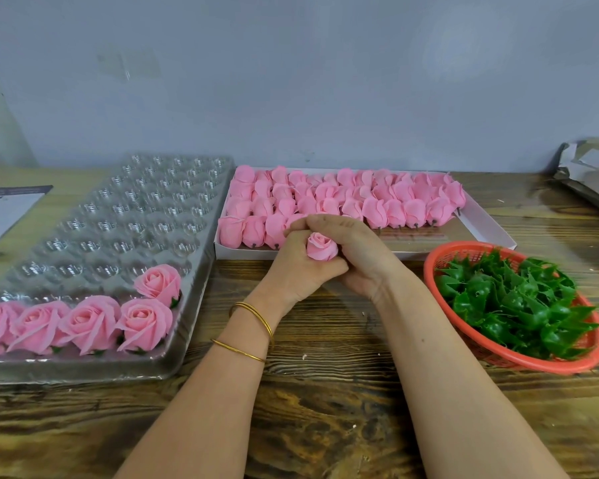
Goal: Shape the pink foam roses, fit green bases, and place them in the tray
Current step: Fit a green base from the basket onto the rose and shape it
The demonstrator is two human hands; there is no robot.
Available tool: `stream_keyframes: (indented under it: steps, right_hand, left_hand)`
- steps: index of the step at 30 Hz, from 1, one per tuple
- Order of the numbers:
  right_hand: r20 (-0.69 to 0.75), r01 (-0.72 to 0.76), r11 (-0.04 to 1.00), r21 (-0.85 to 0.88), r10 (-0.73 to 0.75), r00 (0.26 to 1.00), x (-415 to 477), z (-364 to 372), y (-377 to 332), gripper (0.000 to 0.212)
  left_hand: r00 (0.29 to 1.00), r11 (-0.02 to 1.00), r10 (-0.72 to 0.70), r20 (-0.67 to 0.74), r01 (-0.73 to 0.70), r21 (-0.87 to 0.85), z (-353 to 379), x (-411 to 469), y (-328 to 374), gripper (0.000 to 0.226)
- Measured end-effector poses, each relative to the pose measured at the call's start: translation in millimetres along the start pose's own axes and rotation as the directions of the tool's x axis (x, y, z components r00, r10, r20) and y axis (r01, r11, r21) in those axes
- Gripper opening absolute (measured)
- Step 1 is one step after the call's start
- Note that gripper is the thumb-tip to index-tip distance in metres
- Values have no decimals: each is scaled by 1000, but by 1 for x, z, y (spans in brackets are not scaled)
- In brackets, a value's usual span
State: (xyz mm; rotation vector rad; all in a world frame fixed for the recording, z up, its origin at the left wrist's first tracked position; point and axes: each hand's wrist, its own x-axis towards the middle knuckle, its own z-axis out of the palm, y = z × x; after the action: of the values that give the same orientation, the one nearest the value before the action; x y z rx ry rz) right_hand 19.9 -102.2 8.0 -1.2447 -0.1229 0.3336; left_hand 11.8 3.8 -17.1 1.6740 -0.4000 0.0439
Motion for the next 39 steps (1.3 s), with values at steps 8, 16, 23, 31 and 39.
stream_keyframes:
  steps: [8,16,23,31,39]
  right_hand:
    - [-235,131,976,-176,-171,957,1,1,1,19]
    - [-147,232,920,-316,-289,946,-4,1,-2,16]
    - [-118,253,873,-417,-328,937,-7,1,-4,18]
    - [-139,253,851,-460,-350,926,-8,3,-3,20]
    - [-144,253,856,-450,-349,926,-8,5,-2,22]
  left_hand:
    - [991,984,45,-123,-22,179,-3,2,2,24]
    - [972,935,16,-235,68,347,-4,4,0,7]
    - [977,920,2,-213,81,384,-5,3,4,15]
    - [983,912,-13,-185,87,401,-4,0,8,16]
    - [985,924,-6,-174,72,375,-4,-2,9,21]
